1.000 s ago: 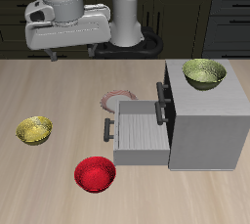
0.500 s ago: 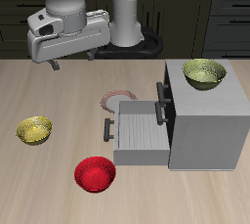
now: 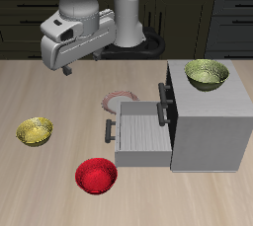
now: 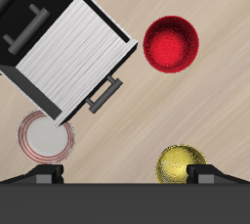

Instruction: Close the bottom drawer of the white cabinet

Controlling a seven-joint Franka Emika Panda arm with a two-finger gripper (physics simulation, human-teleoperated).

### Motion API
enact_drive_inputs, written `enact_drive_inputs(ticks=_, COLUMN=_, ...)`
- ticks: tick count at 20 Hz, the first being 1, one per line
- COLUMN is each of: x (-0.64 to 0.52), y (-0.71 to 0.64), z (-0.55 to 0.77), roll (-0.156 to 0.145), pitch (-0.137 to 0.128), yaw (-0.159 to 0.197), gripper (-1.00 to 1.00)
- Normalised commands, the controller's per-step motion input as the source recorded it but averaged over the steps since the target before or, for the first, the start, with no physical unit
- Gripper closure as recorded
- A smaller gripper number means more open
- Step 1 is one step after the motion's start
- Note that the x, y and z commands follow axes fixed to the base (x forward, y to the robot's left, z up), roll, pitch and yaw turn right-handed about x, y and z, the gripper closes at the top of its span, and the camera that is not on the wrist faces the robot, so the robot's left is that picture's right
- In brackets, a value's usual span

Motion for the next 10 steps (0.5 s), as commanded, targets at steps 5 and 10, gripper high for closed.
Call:
enact_drive_inputs(ticks=5, x=0.00, y=0.13, z=-0.11, roll=0.002, pitch=0.003, yaw=0.209, gripper=-1.00)
enact_drive_inputs(ticks=10, x=-0.01, y=0.21, z=-0.11, roll=0.010, pitch=-0.015, yaw=0.350, gripper=-1.00)
